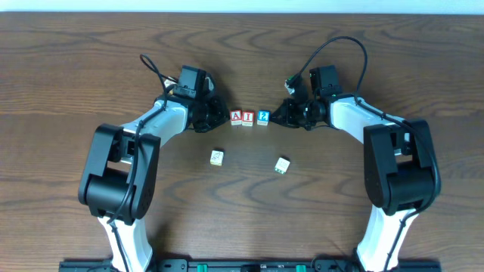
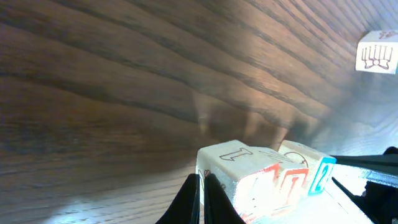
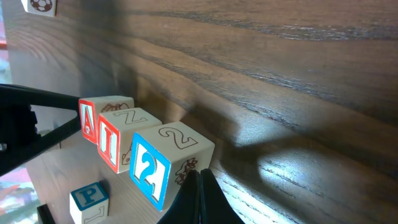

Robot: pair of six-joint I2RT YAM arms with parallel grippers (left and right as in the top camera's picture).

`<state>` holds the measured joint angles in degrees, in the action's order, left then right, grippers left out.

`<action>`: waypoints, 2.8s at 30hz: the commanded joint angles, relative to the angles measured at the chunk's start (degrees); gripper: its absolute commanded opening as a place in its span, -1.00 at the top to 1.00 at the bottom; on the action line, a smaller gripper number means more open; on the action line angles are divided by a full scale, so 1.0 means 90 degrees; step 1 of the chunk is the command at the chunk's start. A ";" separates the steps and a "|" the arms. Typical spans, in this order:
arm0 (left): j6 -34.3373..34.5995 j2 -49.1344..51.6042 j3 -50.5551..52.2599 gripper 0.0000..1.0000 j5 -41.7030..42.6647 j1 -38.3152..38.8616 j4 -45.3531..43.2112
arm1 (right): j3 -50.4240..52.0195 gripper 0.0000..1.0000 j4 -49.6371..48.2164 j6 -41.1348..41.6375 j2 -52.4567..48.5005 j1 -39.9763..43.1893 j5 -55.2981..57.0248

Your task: Spell out Ai2

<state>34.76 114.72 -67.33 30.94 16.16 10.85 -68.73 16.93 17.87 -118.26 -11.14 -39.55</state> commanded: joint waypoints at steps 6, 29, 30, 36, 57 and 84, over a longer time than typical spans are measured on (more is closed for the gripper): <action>0.0066 0.0112 -0.0017 0.88 -0.0005 0.0017 -0.0092 | 0.0005 0.97 -0.0027 0.0085 -0.0019 -0.0104 -0.0015; 0.0039 0.0112 -0.0015 0.88 0.0000 0.0017 -0.0085 | 0.0005 0.97 -0.0155 0.0085 -0.0019 -0.0279 -0.0301; 0.0036 0.0112 -0.0017 0.88 0.0000 0.0017 -0.0083 | 0.0005 0.97 -0.0160 0.0085 -0.0019 -0.0311 -0.0299; -0.0012 0.0112 -0.0015 0.88 -0.0002 0.0017 -0.0044 | 0.0005 0.97 -0.0170 0.0085 -0.0019 -0.0333 -0.0296; -0.0296 0.0109 -0.0024 0.88 -0.0124 -0.0085 0.0202 | -0.0039 0.97 -0.0051 -0.0005 -0.0019 -0.0134 -0.0121; -0.2543 -0.4187 -0.0039 0.70 -0.2550 -0.0270 0.2259 | -0.3857 0.97 0.4886 -0.2081 0.2171 0.0121 0.2176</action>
<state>16.05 81.08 -67.26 11.51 13.98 29.47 -101.49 59.86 1.13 -106.37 -10.28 -23.73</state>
